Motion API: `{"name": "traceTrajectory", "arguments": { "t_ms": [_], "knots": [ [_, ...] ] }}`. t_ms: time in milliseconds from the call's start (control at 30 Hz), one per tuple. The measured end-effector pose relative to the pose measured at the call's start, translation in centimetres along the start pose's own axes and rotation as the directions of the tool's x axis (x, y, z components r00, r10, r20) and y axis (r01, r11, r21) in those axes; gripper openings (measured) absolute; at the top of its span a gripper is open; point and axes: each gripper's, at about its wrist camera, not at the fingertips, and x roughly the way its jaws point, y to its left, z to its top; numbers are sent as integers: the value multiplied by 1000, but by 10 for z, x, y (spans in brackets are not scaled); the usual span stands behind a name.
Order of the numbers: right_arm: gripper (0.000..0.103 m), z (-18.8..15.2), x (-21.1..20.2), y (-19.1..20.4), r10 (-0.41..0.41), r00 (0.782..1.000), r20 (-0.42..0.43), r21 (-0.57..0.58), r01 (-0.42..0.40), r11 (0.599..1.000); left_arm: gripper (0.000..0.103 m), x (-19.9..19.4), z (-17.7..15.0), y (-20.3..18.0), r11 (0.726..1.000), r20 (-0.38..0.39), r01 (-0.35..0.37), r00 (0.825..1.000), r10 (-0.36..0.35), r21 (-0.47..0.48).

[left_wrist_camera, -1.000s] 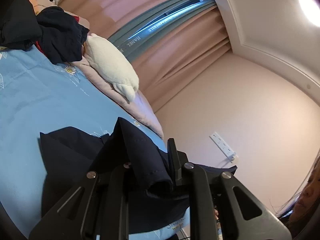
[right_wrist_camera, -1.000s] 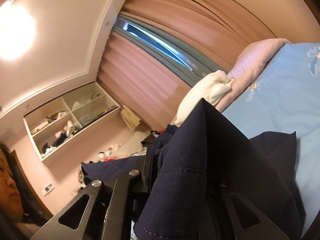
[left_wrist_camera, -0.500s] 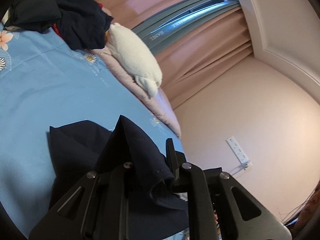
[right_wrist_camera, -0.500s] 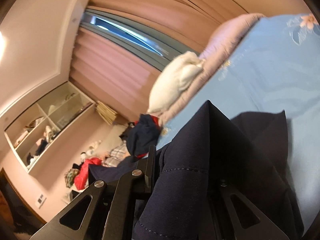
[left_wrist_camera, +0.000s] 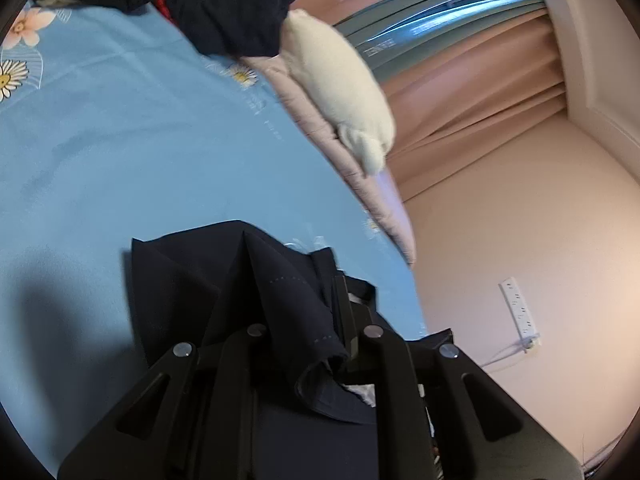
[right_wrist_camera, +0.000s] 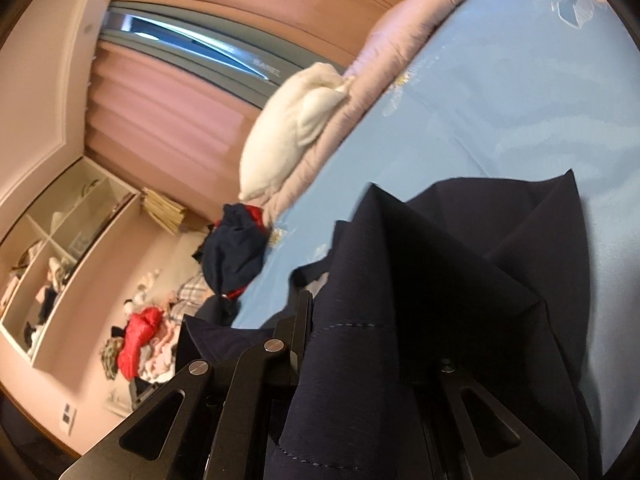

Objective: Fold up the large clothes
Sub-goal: 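Lower the held hem onto the jacket with both tools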

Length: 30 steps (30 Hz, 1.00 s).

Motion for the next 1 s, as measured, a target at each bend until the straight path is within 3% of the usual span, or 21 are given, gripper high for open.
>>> {"name": "traceTrajectory", "arguments": {
  "t_ms": [600, 900, 967, 1000],
  "knots": [
    [10, 25, 34, -33, -118, 990, -81, 144, 128, 981, 15, 76, 34, 29, 984, -112, -139, 986, 126, -110],
    [10, 29, 43, -47, -93, 990, -104, 225, 115, 968, 18, 90, 39, 47, 971, -126, -177, 979, 158, -159],
    [17, 32, 41, -51, -42, 995, -89, 272, 65, 960, 23, 92, 41, 48, 971, -130, -171, 980, 150, -167],
    [25, 33, 39, -53, -10, 997, -74, 296, 31, 955, 27, 94, 44, 48, 971, -131, -162, 981, 140, -173]
  ]
}}
